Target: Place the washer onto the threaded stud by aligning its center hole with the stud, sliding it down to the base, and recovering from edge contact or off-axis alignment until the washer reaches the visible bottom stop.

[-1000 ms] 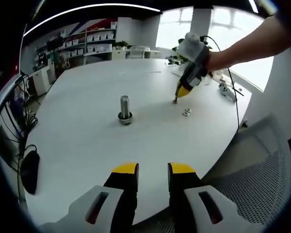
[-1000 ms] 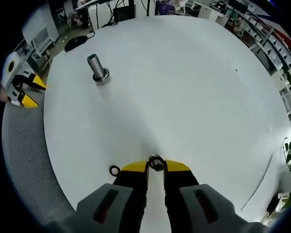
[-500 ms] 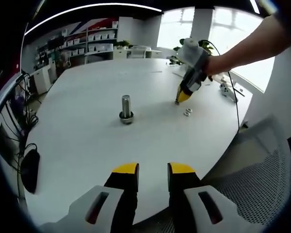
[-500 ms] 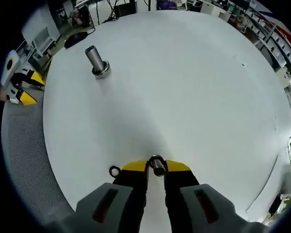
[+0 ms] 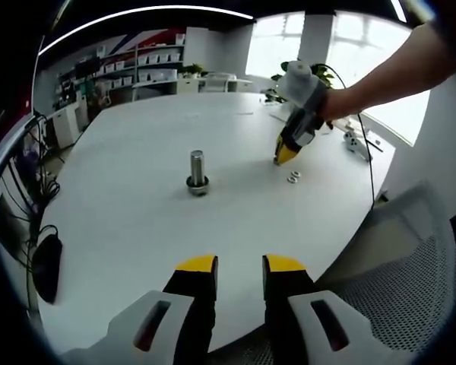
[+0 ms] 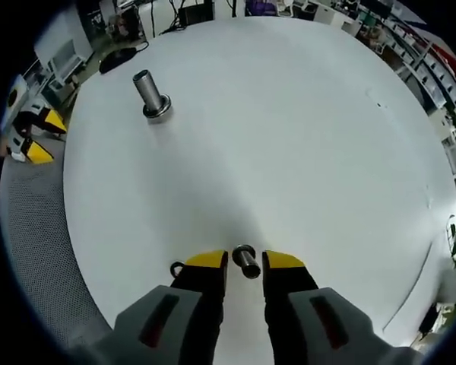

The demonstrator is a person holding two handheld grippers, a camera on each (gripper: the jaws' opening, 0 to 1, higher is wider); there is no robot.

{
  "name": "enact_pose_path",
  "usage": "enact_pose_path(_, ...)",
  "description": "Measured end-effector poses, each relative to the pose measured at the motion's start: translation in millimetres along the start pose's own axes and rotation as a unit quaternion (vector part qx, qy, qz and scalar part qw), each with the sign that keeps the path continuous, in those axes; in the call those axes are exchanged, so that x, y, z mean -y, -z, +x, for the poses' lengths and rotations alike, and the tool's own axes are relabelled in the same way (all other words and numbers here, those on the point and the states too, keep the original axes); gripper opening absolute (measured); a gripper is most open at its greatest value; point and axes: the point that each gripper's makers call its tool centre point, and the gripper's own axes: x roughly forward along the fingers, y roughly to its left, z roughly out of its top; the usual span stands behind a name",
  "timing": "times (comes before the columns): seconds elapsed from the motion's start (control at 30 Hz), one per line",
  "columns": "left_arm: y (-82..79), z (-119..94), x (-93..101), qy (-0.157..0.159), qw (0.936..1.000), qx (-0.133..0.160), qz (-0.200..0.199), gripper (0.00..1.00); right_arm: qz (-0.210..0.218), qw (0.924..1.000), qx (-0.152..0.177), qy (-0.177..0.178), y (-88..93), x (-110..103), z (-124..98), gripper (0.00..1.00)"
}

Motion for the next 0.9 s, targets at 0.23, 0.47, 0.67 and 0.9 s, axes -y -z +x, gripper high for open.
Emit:
enact_pose_path(0.23,-0.9,-0.1,0.7,0.001,1.0,0.002,0.002,0.21,-0.005,0.9999,-0.01,0.003,14.1,-3.8,-5.6,0.25)
enact_pose_path(0.47,-1.7,-0.7,1.4,0.004,1.0,0.004,0.001,0.22,-0.008,0.9998,-0.018,-0.008,23.5,-15.1,-8.8,0.25)
enact_pose_path(0.67,-1.9,-0.7,1.2,0.003,1.0,0.005,0.002,0.22,-0.011,0.9994,-0.027,-0.02,28.7,-28.0,-7.7,0.28)
enact_pose_path(0.9,-1.4,-0.8,0.6,0.002,1.0,0.004,-0.001,0.23,-0.017,0.999,-0.034,-0.023,32.9,-32.8,-5.6,0.27)
